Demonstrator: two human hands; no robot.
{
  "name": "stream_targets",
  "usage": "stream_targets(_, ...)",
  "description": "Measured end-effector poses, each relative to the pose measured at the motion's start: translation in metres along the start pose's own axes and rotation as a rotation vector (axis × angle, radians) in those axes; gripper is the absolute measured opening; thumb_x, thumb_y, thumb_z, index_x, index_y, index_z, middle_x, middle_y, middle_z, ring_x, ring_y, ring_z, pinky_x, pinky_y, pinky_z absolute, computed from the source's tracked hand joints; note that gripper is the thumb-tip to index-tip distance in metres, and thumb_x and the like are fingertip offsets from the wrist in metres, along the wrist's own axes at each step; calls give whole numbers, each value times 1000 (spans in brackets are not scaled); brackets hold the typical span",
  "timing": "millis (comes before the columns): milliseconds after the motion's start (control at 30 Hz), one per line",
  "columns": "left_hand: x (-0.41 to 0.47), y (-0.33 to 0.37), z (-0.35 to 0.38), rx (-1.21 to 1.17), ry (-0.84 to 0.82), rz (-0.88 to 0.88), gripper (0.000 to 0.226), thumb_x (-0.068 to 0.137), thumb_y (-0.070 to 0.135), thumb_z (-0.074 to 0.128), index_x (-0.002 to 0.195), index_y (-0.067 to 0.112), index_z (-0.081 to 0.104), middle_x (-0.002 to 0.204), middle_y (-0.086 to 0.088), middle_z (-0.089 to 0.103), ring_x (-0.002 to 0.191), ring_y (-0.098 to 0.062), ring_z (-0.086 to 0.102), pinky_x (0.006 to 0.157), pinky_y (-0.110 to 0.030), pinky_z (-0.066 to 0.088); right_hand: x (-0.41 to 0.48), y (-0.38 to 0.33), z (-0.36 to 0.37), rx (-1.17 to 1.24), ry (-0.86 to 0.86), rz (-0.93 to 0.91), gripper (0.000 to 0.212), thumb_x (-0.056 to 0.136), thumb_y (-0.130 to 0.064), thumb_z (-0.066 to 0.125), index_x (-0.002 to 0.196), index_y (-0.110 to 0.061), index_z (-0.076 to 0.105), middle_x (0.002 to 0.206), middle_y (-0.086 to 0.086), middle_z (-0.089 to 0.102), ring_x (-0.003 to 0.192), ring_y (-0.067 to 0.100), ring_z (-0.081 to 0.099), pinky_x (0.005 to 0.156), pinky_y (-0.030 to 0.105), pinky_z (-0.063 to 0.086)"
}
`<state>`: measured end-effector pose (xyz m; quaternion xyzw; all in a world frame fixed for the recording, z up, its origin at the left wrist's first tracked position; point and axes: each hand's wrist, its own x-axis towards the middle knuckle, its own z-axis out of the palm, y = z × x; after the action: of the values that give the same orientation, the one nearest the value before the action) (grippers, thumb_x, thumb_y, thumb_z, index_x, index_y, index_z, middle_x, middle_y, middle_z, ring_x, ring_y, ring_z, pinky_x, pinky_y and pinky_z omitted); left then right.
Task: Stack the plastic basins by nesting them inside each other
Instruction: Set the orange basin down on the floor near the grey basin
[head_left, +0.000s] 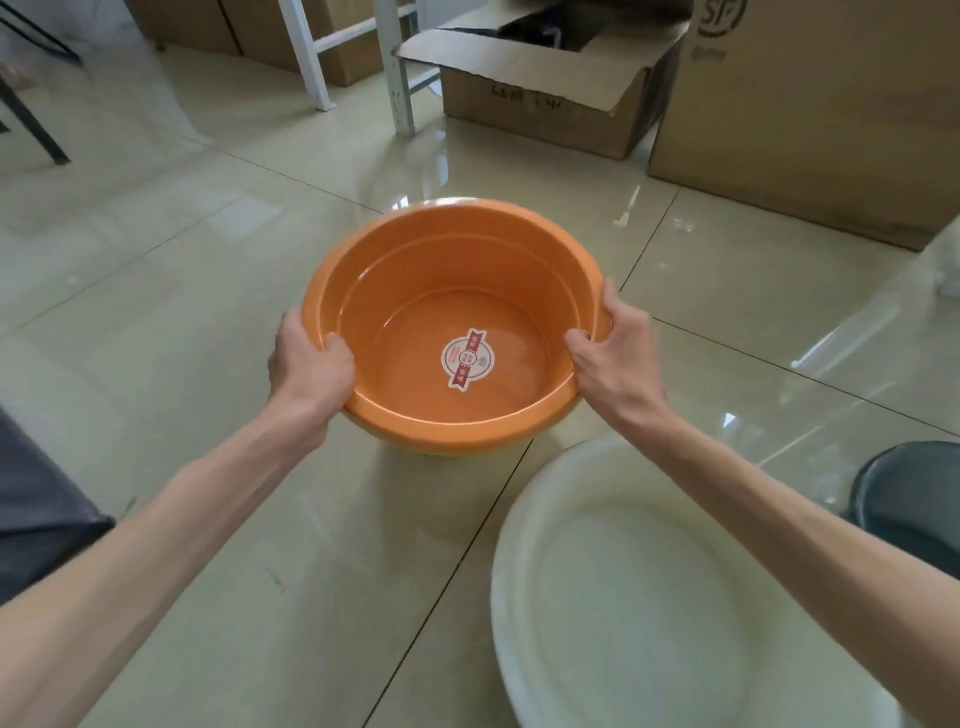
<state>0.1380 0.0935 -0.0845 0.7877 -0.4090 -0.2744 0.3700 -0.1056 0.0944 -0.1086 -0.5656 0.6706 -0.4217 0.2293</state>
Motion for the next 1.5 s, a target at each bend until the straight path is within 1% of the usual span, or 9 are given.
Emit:
stream_targets(167,-39,32,-39,-127,-94,64,19,93,14,46,108,24,52,101,-8,66,95,-37,68,78,-52,59,-25,-40,-53,101,109,-19,44,82,-1,57,124,9,61,59,-7,54,38,0,48,44,11,38)
stream_targets(333,-105,48,-60,-210,-283,118,26,96,12,49,86,36,50,105,-12,68,80,-29,65,63,-40,56,-101,-65,-128,105,135,-77,39,85,-2,58,115,-25,69,83,24,69,66,46,65,56,52,56)
stream_targets(433,-141,47,-63,-238,-377,132,29,94,10,52,82,36,50,88,-7,68,73,-28,62,63,-41,56,-147,-66,-163,82,132,-31,43,88,0,59,97,-41,69,83,8,72,70,40,69,54,46,57)
stream_targets(567,-186,34,-62,-191,-490,148,35,94,10,56,81,43,51,76,-5,67,68,-35,64,69,-55,58,-201,-44,-190,58,201,126,68,87,-7,61,117,-68,58,80,-26,73,64,18,72,52,36,61)
stream_targets(733,-218,7,-54,-95,-580,162,36,95,19,57,85,53,49,81,-9,73,67,-33,70,57,-45,61,-260,-8,-196,31,282,309,78,89,-2,64,152,-37,35,84,-22,74,80,39,68,59,48,60)
stream_targets(867,-220,-13,-47,-71,-651,185,40,97,22,54,81,59,55,83,8,74,62,-17,70,48,-20,55,-277,10,-190,64,351,395,76,87,4,63,152,-28,40,80,-32,73,70,7,68,66,20,61)
stream_targets(1133,-209,-58,-14,237,-613,305,27,99,29,46,126,34,49,94,6,65,87,-18,65,73,-31,48,-280,48,-150,-61,305,486,75,88,1,63,155,-17,36,89,31,66,60,12,46,56,32,50)
stream_targets(1300,-210,-76,11,177,-584,209,39,102,22,41,140,28,42,91,11,68,75,-8,65,64,-24,50,-286,64,-130,-125,329,531,74,85,-11,59,156,-14,36,63,-7,47,51,4,42,51,6,34)
stream_targets(1500,-210,-78,15,97,-551,148,39,101,16,44,138,30,45,83,17,68,79,6,62,56,-2,43,-285,66,-128,-114,373,550,72,85,-7,63,152,-20,41,55,1,32,44,7,33,45,10,29)
